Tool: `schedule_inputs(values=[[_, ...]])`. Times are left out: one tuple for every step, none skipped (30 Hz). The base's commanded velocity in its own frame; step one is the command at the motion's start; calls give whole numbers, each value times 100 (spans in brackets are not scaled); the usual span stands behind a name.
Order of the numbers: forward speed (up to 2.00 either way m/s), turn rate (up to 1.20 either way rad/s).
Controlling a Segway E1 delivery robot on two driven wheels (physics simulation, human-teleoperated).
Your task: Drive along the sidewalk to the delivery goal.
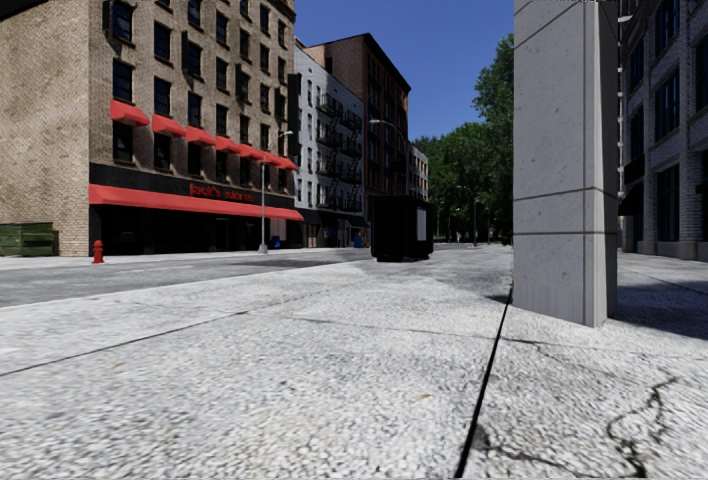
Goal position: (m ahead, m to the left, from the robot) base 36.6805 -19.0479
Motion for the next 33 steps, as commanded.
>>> schedule_inputs(values=[[200,-17],[200,-19],[200,-21],[200,-21],[200,-21],[200,-22],[200,-22],[200,-22],[200,-22],[200,-22],[200,-23],[200,-23],[200,-24],[200,-26],[200,-27],[200,-27],[200,-27],[200,-28],[200,-28],[200,-28],[200,-28],[200,-28],[200,-28],[200,-29],[200,-30],[200,-35],[200,-35],[200,-37],[200,-38],[200,-38],[200,-38],[200,-38],[200,-38]])
